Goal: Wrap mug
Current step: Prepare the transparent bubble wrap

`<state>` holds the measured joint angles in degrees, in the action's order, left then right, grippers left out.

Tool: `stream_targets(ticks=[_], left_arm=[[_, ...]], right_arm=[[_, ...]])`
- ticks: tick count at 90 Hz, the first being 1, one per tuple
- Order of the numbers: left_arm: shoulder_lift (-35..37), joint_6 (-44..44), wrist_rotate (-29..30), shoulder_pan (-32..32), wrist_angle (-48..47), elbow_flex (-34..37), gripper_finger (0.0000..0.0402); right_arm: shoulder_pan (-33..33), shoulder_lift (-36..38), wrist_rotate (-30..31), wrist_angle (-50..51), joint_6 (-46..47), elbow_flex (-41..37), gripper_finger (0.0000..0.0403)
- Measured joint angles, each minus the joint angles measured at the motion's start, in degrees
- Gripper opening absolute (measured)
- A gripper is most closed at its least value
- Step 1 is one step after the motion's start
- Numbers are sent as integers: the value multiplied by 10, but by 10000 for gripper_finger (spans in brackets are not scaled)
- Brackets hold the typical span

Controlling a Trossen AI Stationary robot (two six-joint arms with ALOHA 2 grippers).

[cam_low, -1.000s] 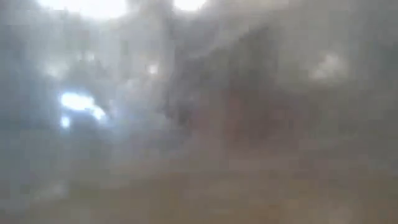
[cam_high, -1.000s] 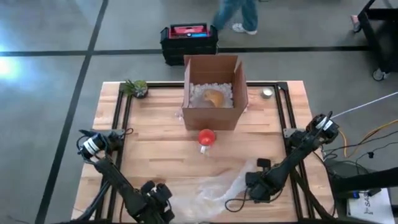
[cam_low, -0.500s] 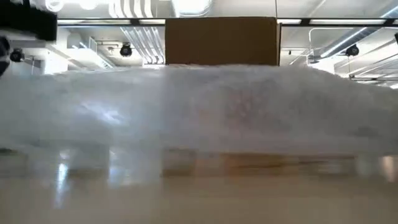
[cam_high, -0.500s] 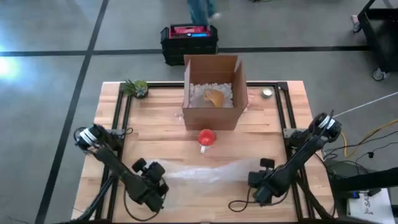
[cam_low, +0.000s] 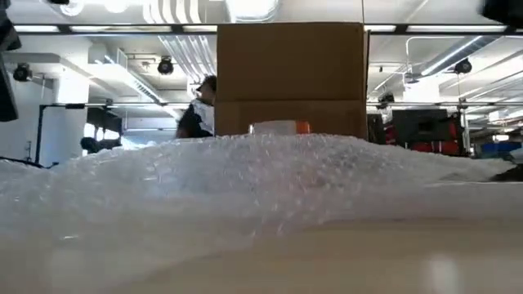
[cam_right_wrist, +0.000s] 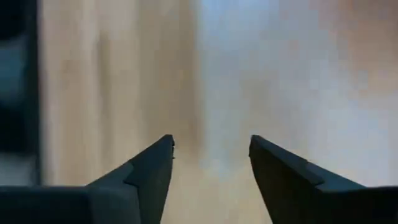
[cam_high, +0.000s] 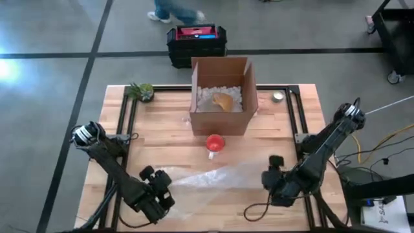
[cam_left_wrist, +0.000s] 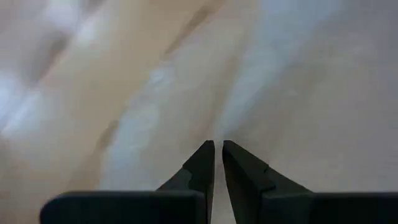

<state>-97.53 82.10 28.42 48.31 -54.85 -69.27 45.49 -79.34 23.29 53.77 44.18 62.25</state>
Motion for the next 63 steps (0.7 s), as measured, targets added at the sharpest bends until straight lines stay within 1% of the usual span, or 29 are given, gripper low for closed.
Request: stream_targets(ticks=[7, 20, 33, 44, 49, 59, 63], left_arm=[[-1, -34, 12, 0, 63, 9, 20], [-1, -58, 41, -2, 160, 43, 20], [-1, -60, 47, -11, 195, 70, 20], [-1, -61, 47, -22, 203, 76, 20], [-1, -70, 47, -25, 204, 76, 20], [0, -101, 62, -34, 205, 76, 20], [0, -111, 70, -37, 206, 76, 20]], right_arm=[[-13, -1, 2, -15, -26, -26, 208], [-38, -28, 14, -53, -66, -88, 201], [-53, -72, 31, -99, -111, -133, 189], [-66, -116, 60, -140, -149, -140, 177], [-71, -133, 85, -156, -172, -140, 171], [-82, -162, 165, -177, -195, -134, 160], [-88, -171, 182, -179, -201, -131, 153]])
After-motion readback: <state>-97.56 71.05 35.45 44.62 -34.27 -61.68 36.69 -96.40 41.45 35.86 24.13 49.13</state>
